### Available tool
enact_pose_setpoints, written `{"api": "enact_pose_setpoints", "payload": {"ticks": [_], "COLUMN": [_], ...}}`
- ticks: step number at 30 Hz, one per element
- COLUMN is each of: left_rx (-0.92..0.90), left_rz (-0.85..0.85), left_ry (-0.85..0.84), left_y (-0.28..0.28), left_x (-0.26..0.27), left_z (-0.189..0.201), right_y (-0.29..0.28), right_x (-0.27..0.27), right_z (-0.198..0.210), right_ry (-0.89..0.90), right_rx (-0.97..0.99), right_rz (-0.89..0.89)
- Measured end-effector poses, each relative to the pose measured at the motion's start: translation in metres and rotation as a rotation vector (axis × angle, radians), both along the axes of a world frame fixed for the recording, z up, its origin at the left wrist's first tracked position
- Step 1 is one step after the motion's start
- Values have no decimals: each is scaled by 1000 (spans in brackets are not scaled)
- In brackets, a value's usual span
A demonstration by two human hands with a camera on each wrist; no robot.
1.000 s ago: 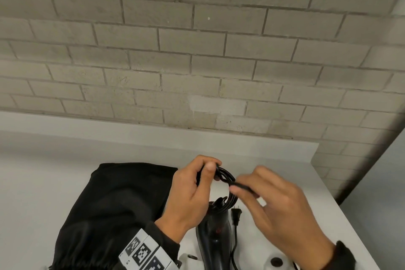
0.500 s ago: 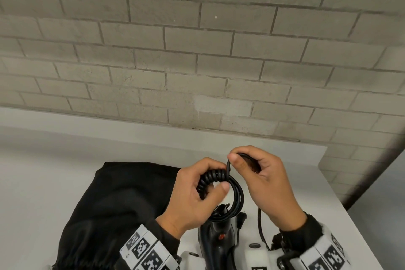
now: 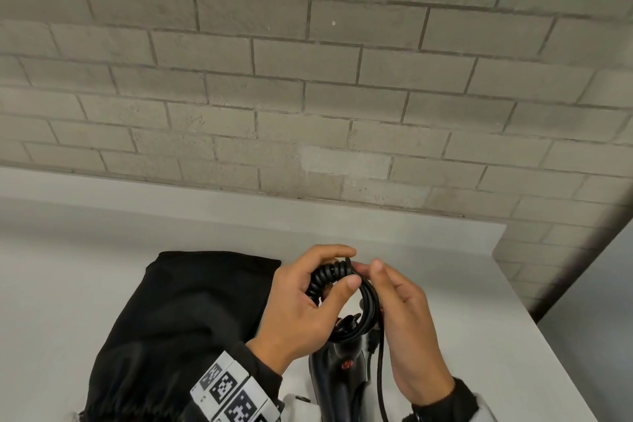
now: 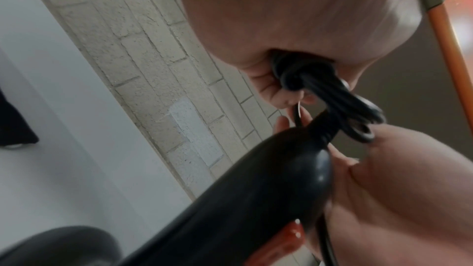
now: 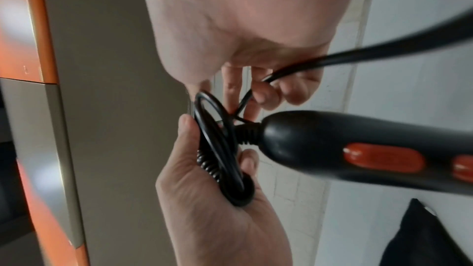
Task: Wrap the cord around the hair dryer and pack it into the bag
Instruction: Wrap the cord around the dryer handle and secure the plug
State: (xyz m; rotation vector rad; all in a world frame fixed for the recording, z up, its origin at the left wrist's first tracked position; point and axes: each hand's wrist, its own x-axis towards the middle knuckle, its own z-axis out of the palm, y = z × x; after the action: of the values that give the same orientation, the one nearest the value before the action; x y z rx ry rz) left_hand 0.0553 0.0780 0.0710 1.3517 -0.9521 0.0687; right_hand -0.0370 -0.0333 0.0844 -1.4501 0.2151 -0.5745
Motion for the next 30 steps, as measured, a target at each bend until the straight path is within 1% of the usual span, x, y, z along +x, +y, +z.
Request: {"api": "enact_pose_setpoints", "payload": {"ticks": [2,4,7,10,12,14,17,19,21,22,23,24,25,26,28,30], "left_rx": [10,35,88,104,120,126,112,86,46,31,25,24,25,22,-3,-39], "left_rz": [28,70,115,116,84,10,-43,-48,-40,-35,-27,-13,3,19,54,79], "left_ry": [-15,-47,-99,-92,-31,86,195,265,354,382,391,387,377,370,361,347], "left_y": [1,2,2,1,2,4,6,5,3,2,1,0,-1,-1,-2,-3], "left_x": [1,3,4,2,0,-3,-8,-10,-11,-12,-13,-15,-16,-16,-17,-19], "left_z": [0,1,4,7,10,16,23,25,25,25,25,25,25,25,25,26], "right_y": [2,2,-2,-5,-6,-7,-10,-8,1,6,10,14,16,17,20,26], "right_x": [-6,-9,-12,-13,-13,-14,-16,-17,-16,-15,-14,-13,-12,-11,-11,-10], "right_z": [-3,-8,-9,-7,-5,-4,2,1,-2,-4,-7,-10,-12,-13,-12,-9], "right_ry": [-8,11,38,26,35,51,64,56,28,-15,-63,-91,-92,-74,-28,16], "right_rx": [-32,-67,-93,-100,-104,-141,-291,-400,-496,-600,-749,-876,-954,-993,-1010,-994], "right_rz": [75,107,70,43,34,20,0,-85,-292,-417,-522,-591,-648,-690,-732,-715]}}
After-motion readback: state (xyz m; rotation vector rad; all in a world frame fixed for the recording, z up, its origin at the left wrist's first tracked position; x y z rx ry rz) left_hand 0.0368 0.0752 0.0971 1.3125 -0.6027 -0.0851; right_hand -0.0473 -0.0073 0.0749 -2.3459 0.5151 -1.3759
